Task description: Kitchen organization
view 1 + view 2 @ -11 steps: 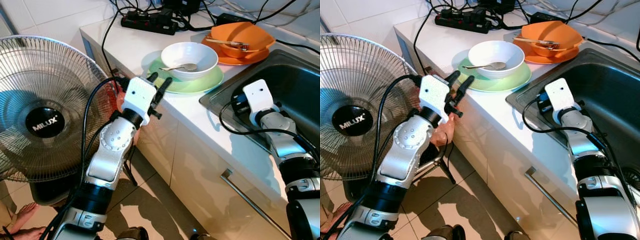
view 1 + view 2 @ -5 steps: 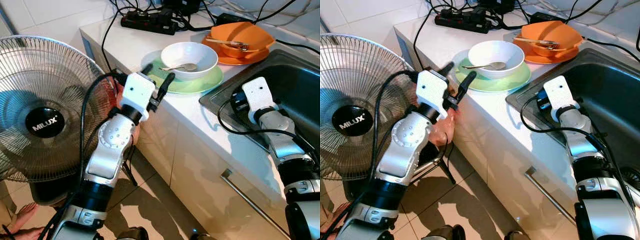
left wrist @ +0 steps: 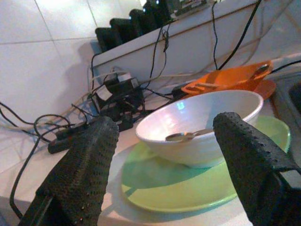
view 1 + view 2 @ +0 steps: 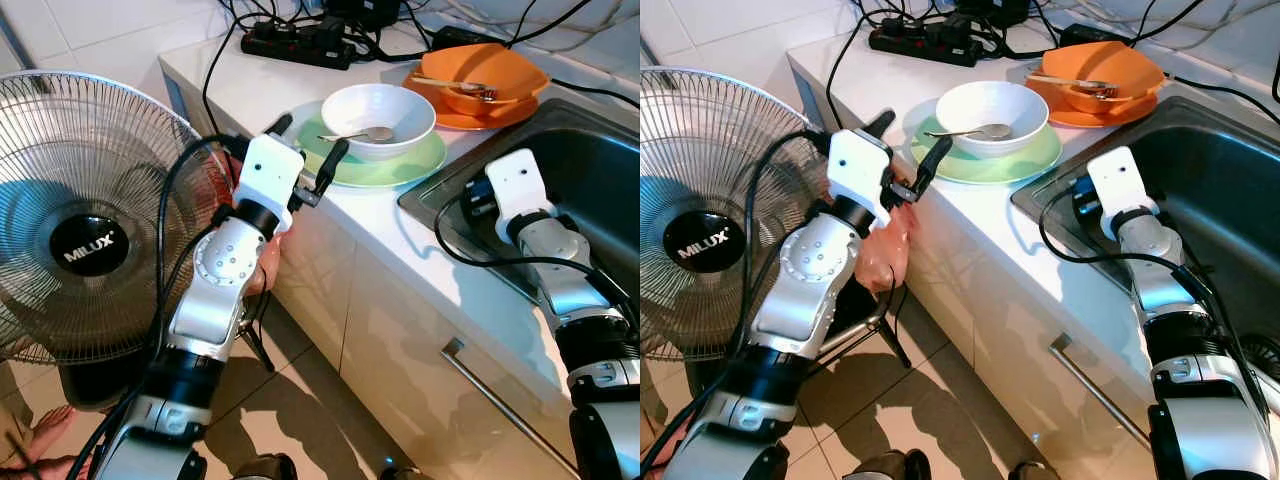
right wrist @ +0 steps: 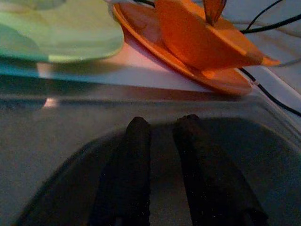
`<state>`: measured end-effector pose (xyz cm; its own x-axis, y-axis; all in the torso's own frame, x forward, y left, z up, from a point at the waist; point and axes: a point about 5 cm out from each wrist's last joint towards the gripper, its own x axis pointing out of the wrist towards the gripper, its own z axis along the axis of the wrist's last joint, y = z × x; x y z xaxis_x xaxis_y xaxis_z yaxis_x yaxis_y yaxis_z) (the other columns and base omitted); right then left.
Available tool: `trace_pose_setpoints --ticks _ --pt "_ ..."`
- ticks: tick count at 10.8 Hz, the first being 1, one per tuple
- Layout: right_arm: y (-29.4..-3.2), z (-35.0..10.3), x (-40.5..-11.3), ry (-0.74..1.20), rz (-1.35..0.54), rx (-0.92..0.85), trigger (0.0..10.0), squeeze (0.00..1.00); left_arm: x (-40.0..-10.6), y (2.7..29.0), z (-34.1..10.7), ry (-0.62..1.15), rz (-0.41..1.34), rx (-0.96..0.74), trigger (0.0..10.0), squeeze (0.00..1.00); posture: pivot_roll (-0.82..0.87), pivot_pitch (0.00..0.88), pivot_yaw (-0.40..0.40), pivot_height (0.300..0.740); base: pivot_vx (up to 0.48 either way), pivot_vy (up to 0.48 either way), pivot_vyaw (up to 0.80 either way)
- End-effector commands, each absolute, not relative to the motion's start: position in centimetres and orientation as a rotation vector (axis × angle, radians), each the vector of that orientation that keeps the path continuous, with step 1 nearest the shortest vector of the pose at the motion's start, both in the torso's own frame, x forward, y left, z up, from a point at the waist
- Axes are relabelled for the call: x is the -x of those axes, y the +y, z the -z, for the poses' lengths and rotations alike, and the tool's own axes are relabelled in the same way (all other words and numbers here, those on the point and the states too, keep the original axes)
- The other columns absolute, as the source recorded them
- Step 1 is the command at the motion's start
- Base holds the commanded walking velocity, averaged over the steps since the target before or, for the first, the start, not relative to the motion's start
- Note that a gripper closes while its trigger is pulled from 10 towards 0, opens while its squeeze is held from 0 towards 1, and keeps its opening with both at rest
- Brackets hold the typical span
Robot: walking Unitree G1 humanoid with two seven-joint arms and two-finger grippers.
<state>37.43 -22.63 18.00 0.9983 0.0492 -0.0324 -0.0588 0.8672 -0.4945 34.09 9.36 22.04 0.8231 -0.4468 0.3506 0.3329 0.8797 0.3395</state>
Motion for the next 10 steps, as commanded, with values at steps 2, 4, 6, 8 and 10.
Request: trace_pose_setpoints --ticks 2,4,6,8,10 --pt "-22.4 -18.0 -37.3 0.003 -0.055 0.499 10.0 0.0 -34.8 9.7 -22.7 -0.454 0.41 -0.274 10.0 0.0 0.01 0.12 0.052 0.74 0.0 0.0 0.0" --pt "-22.2 -18.0 -37.2 -0.006 -0.058 0.495 10.0 0.0 -35.4 9.6 -22.6 -0.448 0.425 -0.273 10.0 0.0 0.01 0.119 0.051 0.74 0.0 0.0 0.0" --pt "-22.0 -18.1 -37.3 -0.011 -0.061 0.494 10.0 0.0 -35.9 9.4 -22.6 -0.438 0.434 -0.264 10.0 0.0 0.0 0.117 0.049 0.74 0.0 0.0 0.0" --pt "-22.0 -18.2 -37.3 -0.016 -0.058 0.494 10.0 0.0 -36.6 9.3 -22.5 -0.427 0.438 -0.243 10.0 0.0 0.0 0.117 0.048 0.74 0.0 0.0 0.0" --pt "-21.9 -18.1 -37.2 -0.017 -0.061 0.492 10.0 0.0 -37.2 9.0 -22.6 -0.425 0.443 -0.246 10.0 0.0 0.0 0.113 0.049 0.74 0.0 0.0 0.0"
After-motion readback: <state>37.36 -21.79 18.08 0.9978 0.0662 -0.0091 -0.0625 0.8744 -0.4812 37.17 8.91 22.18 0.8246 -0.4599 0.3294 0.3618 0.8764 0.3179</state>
